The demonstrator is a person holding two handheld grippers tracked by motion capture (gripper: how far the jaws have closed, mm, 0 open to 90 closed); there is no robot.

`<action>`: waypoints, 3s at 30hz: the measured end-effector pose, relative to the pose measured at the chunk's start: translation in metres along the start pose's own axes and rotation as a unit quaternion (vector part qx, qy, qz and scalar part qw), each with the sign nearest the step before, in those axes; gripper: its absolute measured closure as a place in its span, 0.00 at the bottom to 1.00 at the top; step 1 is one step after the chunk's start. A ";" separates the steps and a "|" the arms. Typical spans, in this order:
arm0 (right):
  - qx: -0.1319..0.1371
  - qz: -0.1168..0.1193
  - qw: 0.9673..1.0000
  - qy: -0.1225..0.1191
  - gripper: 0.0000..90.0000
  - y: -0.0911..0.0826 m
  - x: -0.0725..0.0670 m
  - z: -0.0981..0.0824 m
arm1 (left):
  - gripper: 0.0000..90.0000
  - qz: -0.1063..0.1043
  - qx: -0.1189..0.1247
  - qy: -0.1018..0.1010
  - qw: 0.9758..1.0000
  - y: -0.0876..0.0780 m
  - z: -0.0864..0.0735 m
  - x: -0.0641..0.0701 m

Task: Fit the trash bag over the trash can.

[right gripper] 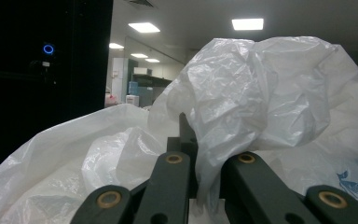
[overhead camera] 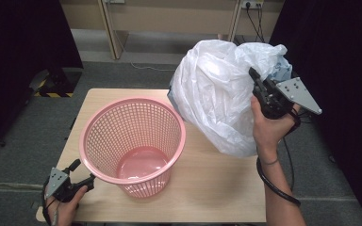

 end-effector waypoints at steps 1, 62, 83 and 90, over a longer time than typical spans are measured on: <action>0.001 0.001 1.000 0.000 0.99 0.000 0.000 0.001 | 0.18 0.000 0.000 0.000 1.000 0.000 0.000 0.000; 0.053 0.051 0.997 0.003 0.99 -0.017 -0.043 0.043 | 0.18 0.000 -0.001 0.000 1.000 0.000 0.000 0.000; 0.065 0.065 0.996 0.004 0.99 -0.022 -0.056 0.052 | 0.18 -0.001 -0.002 0.002 1.000 0.000 0.000 0.000; 0.066 0.070 0.995 0.003 0.99 -0.023 -0.060 0.053 | 0.18 -0.001 -0.002 0.002 1.000 0.000 0.000 0.000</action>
Point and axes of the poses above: each handheld gripper's, and its own axes: y roughly forward along the jaws, z roughly out of its top, x roughly to its right, the point moved 8 cm from there along y, roughly forward along the jaws, and after that the axes turned 15 degrees about x, right-handed, at the moved point
